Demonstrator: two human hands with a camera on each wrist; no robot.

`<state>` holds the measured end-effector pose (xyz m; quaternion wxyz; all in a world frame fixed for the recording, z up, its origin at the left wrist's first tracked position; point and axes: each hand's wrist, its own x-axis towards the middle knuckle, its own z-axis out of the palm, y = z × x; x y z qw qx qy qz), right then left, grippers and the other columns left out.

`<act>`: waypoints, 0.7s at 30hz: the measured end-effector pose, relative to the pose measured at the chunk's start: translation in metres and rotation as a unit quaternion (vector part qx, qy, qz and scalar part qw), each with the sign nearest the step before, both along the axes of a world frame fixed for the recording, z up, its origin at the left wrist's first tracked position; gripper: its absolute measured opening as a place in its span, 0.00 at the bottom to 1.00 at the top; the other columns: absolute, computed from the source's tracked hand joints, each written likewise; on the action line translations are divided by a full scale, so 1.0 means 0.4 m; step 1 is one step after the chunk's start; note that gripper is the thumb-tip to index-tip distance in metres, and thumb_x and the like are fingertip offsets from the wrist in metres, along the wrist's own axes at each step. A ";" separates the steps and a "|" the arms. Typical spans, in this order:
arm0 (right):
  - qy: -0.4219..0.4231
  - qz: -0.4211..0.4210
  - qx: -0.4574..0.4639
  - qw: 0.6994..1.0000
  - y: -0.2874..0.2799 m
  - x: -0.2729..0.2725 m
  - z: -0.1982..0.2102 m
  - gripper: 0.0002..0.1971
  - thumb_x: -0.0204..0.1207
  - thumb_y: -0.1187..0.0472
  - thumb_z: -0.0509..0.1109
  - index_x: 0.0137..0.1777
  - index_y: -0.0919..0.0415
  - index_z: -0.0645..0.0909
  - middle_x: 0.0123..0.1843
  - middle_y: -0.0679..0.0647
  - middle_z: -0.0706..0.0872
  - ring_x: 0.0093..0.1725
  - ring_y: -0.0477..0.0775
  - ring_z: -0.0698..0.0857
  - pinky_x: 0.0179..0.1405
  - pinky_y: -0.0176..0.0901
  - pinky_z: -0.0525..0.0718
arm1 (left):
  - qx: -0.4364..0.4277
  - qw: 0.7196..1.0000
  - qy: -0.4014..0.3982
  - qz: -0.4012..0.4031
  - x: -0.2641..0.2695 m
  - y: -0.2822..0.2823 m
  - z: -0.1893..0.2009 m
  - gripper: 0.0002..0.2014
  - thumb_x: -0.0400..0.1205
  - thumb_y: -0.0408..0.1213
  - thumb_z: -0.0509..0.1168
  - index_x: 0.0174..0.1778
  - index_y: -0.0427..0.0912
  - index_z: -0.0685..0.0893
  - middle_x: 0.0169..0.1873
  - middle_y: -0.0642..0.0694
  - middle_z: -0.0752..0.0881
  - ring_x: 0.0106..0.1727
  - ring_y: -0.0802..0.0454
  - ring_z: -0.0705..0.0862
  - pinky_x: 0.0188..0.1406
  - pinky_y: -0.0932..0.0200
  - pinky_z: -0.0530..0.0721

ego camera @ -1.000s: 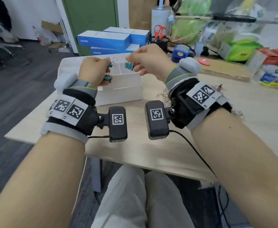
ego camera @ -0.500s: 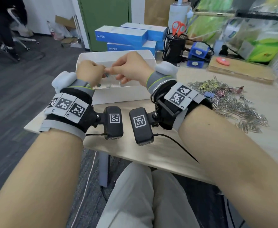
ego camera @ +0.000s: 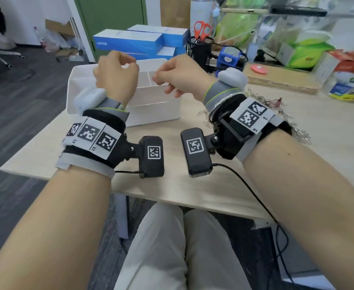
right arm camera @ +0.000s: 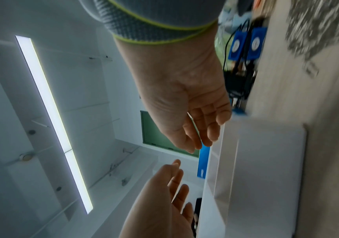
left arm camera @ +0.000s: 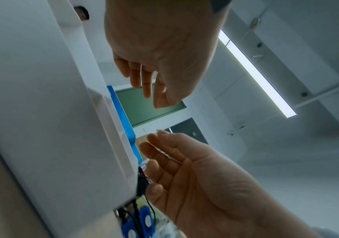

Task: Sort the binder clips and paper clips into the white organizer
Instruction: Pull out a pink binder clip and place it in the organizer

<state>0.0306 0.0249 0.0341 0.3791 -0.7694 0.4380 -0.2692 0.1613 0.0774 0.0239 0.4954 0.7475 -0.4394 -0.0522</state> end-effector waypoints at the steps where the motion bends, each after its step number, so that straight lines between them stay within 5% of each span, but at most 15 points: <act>1: -0.001 -0.009 0.002 1.000 -0.002 -0.025 0.000 0.13 0.74 0.59 0.69 0.54 0.65 0.86 0.40 0.49 0.85 0.30 0.45 0.83 0.22 0.34 0.76 | -0.010 1.000 0.005 -0.019 -0.026 -0.006 0.003 0.17 0.76 0.39 0.58 0.57 0.45 0.86 0.59 0.49 0.87 0.64 0.49 0.81 0.67 0.57 0.76; 4: -0.002 -0.047 0.004 0.999 -0.009 -0.098 -0.003 0.09 0.73 0.60 0.70 0.50 0.63 0.86 0.40 0.50 0.86 0.26 0.44 0.80 0.20 0.34 0.73 | -0.025 0.998 0.014 -0.065 -0.096 -0.025 0.002 0.15 0.78 0.37 0.60 0.59 0.41 0.85 0.58 0.48 0.87 0.62 0.53 0.82 0.59 0.66 0.74; 10: -0.003 -0.130 0.016 0.991 -0.028 -0.256 -0.016 0.08 0.72 0.60 0.70 0.48 0.60 0.86 0.41 0.51 0.86 0.27 0.45 0.79 0.21 0.36 0.71 | 0.000 0.985 0.027 -0.168 -0.231 -0.061 -0.017 0.14 0.74 0.36 0.61 0.52 0.40 0.87 0.52 0.41 0.89 0.56 0.45 0.86 0.59 0.56 0.82; 13: 0.000 -0.185 0.018 0.982 -0.045 -0.337 -0.034 0.03 0.71 0.60 0.72 0.44 0.58 0.84 0.38 0.50 0.86 0.25 0.45 0.78 0.20 0.34 0.70 | 0.071 0.973 0.038 -0.214 -0.302 -0.088 -0.027 0.07 0.73 0.36 0.62 0.39 0.44 0.86 0.39 0.41 0.89 0.39 0.45 0.89 0.37 0.55 0.86; 16: 0.005 -0.224 0.021 0.974 -0.059 -0.397 -0.053 0.05 0.71 0.63 0.72 0.45 0.57 0.81 0.40 0.56 0.82 0.25 0.45 0.74 0.12 0.29 0.66 | 0.164 0.953 0.055 -0.250 -0.361 -0.130 -0.039 0.09 0.79 0.38 0.64 0.32 0.49 0.77 0.31 0.52 0.80 0.22 0.59 0.80 0.10 0.76 0.68; 21: 0.013 -0.275 0.031 0.961 -0.084 -0.463 -0.087 0.12 0.71 0.65 0.72 0.53 0.68 0.84 0.42 0.56 0.78 0.29 0.44 0.71 0.11 0.25 0.64 | 0.207 0.932 0.042 -0.294 -0.432 -0.158 -0.062 0.04 0.80 0.40 0.66 0.46 0.45 0.79 0.27 0.48 0.80 0.19 0.56 0.80 0.08 0.77 0.70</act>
